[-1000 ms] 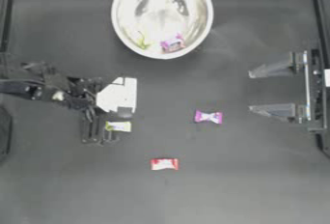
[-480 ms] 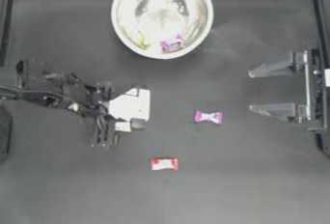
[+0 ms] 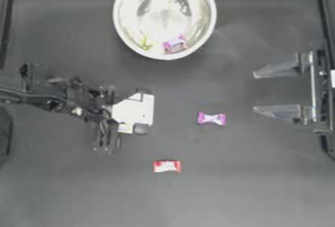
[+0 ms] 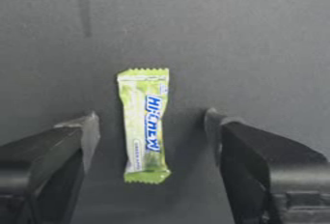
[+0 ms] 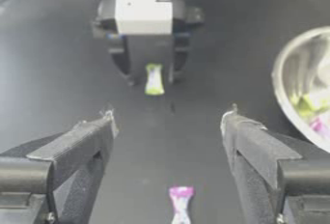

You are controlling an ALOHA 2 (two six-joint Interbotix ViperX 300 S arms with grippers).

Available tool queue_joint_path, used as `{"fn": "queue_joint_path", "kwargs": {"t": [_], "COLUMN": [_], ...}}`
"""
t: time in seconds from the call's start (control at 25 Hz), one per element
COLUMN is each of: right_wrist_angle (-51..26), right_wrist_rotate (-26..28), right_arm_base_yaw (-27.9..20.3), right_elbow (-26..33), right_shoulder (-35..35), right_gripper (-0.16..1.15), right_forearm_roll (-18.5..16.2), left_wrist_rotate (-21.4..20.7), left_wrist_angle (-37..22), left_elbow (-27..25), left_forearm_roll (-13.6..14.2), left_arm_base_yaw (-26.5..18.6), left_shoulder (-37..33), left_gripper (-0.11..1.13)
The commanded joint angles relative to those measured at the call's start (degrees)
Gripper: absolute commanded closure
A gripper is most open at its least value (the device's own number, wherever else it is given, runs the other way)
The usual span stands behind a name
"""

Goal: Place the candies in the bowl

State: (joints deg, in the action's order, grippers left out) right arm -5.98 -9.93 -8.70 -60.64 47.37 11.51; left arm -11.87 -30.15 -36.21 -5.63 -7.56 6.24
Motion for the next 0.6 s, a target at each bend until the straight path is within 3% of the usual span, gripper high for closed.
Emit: {"fn": "queue_joint_path", "kwargs": {"t": [0.04, 0.2, 0.28, 0.6], "right_wrist_angle": [0.70, 0.79, 0.88, 0.97], "right_wrist_rotate": [0.09, 0.09, 0.09, 0.09], "right_arm_base_yaw": [0.09, 0.09, 0.09, 0.09], "right_elbow": [0.70, 0.62, 0.62, 0.53], "right_shoulder": [-0.09, -0.09, -0.09, -0.09], "right_gripper": [0.02, 0.02, 0.02, 0.02], "right_forearm_roll": [0.18, 0.18, 0.18, 0.18], "left_wrist_rotate": [0.09, 0.09, 0.09, -0.26], "left_wrist_angle": [0.00, -1.14, -1.67, -2.02], "left_elbow": [0.88, 0.88, 0.97, 2.81], "left_forearm_roll": [0.09, 0.00, -0.18, -0.26], "left_arm_base_yaw": [0.00, 0.00, 0.00, 0.35], "left_shoulder": [-0.97, -1.05, -1.32, -5.27], "left_gripper": [0.19, 0.56, 0.69, 0.63]}}
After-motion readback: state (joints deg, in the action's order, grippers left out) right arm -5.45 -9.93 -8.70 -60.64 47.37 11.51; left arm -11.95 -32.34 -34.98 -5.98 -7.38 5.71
